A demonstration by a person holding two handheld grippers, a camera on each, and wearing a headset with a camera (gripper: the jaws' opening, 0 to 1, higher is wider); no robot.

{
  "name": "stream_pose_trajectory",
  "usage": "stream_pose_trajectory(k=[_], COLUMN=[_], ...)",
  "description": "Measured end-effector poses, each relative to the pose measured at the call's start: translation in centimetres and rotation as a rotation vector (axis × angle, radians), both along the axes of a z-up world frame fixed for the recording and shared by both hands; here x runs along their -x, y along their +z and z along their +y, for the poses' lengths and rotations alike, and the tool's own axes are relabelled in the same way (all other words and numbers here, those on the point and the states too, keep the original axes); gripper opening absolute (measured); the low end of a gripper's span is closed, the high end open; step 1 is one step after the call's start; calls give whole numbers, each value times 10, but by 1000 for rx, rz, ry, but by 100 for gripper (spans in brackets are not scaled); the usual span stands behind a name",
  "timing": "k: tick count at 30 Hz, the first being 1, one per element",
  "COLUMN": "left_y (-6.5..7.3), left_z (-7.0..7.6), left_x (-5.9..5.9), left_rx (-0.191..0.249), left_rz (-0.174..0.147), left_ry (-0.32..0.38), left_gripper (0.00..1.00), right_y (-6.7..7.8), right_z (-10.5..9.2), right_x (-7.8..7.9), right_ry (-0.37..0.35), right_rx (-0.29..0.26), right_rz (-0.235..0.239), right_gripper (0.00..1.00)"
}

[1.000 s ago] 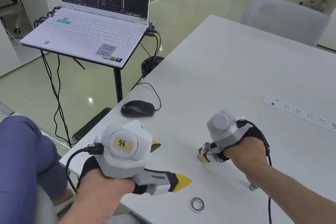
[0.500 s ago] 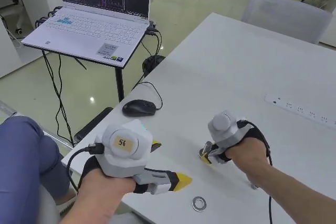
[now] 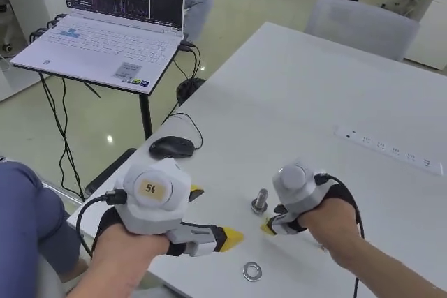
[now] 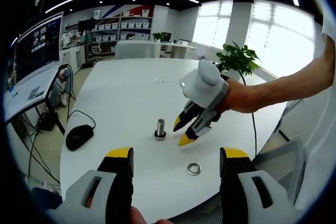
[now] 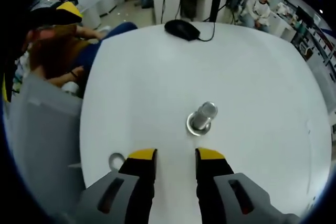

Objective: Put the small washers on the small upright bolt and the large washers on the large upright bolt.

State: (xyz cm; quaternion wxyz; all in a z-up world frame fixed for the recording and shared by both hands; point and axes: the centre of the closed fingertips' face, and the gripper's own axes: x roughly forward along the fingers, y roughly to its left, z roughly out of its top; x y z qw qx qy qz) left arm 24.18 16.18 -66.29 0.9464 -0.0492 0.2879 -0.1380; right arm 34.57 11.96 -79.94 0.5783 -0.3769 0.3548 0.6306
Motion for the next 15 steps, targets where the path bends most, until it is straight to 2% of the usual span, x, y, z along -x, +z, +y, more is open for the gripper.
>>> stream_pose_trajectory(k=[3, 9, 12, 15], left_y=[0, 1, 2, 3], left_z=[-3, -4, -4, -4], left_x=[1, 2, 3, 3], left_rx=[-1, -6, -8, -11], left_rz=[-1, -1, -3, -3], left_ry=[-4, -7, -5, -5], left_gripper=[66, 66, 66, 66], right_y=[-6, -16, -17, -19], right_z=[-10, -21, -21, -25], right_x=[21, 50, 72, 81], right_ry=[37, 83, 141, 189], right_rx=[3, 9, -22, -8], right_rz=[22, 61, 109, 86], right_gripper=[31, 31, 30, 30])
